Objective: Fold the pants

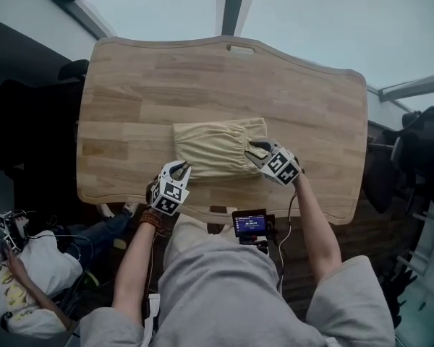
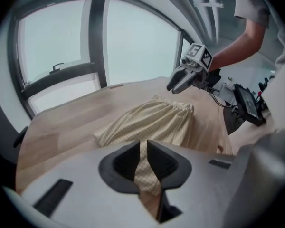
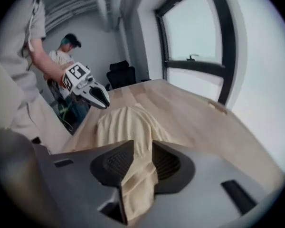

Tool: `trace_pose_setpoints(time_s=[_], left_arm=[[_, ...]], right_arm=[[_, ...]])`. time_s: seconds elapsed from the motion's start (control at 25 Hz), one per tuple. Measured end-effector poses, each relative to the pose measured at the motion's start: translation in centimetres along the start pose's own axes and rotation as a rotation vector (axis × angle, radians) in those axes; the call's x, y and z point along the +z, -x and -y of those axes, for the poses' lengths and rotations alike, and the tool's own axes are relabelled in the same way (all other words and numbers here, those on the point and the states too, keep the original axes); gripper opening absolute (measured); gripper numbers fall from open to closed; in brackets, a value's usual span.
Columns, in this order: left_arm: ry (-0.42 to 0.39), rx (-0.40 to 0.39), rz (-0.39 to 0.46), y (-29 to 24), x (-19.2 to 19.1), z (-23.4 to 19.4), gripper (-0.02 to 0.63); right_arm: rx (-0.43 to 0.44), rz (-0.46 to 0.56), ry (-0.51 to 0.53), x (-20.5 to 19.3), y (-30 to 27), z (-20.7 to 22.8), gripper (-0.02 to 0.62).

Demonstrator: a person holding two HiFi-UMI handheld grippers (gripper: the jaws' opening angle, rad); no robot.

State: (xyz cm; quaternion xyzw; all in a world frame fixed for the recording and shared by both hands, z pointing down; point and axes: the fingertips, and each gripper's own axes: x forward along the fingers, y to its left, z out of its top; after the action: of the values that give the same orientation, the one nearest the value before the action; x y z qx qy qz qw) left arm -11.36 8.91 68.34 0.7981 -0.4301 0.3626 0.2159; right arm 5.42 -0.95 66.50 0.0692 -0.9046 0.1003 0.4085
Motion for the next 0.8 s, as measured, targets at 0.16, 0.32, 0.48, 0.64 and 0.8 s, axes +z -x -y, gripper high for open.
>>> trace_pose_setpoints(time_s=[0.16, 0.32, 0.48, 0.64, 0.8], left_arm=[[-0.070, -0.049, -0.119, -3.8, -0.7, 1.5, 0.048], [-0.135, -0.085, -0.199, -5.9, -4.3, 3.6, 0.043], [0.032, -0.039, -0.085, -3.6, -2.5, 2.4, 0.046], [0.125, 0.050, 0.149, 1.4, 2.9, -0.5, 0.046], [0.155, 0.183, 0.477, 8.6, 12.4, -3.6, 0.044]], right_arm=[[-0.136, -0.121, 0.169, 1.6, -7.0, 1.2, 0.118], [-0.177, -0.258, -0.057, -1.7, -10.1, 3.5, 0.098], [-0.207, -0.134, -0.103, 0.3, -7.0, 3.9, 0.110], [-0.328, 0.153, -0.229, 4.8, 1.5, 3.7, 0.049], [-0.521, 0.417, -0.271, 11.0, 10.1, 1.6, 0.021]])
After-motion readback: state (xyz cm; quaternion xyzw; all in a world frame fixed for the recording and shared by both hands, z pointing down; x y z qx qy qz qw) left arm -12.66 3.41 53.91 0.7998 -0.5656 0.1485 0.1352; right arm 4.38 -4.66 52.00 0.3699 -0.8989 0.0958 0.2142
